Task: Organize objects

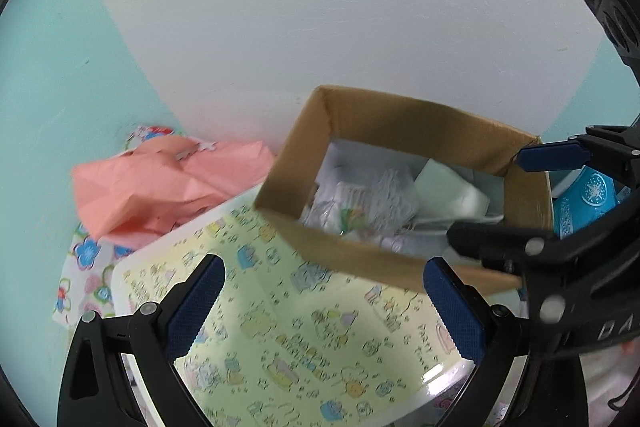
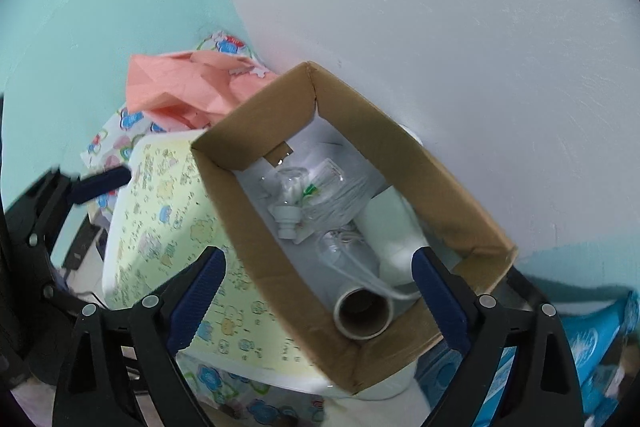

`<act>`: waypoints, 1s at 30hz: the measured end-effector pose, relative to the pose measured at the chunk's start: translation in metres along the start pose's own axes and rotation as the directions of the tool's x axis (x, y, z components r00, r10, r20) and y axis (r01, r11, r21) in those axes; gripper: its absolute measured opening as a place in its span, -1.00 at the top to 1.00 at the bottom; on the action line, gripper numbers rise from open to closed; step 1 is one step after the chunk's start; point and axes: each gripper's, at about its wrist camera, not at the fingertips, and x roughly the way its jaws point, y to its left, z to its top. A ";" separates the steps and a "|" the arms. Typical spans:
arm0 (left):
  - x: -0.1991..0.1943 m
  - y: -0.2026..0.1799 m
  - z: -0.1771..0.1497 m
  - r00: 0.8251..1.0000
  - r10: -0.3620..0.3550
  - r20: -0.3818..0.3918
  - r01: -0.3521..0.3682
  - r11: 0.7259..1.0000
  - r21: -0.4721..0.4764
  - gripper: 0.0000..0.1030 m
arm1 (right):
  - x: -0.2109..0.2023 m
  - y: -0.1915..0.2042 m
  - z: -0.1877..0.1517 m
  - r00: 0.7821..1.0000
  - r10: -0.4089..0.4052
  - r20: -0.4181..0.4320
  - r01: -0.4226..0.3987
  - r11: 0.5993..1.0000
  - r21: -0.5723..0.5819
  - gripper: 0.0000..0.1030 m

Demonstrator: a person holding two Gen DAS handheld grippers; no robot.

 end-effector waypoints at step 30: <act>-0.072 0.088 -0.072 0.988 0.099 -0.122 -0.136 0.927 -0.350 -0.98 | -0.040 0.079 -0.026 0.992 -0.108 0.064 0.115 0.986 -0.118 -0.87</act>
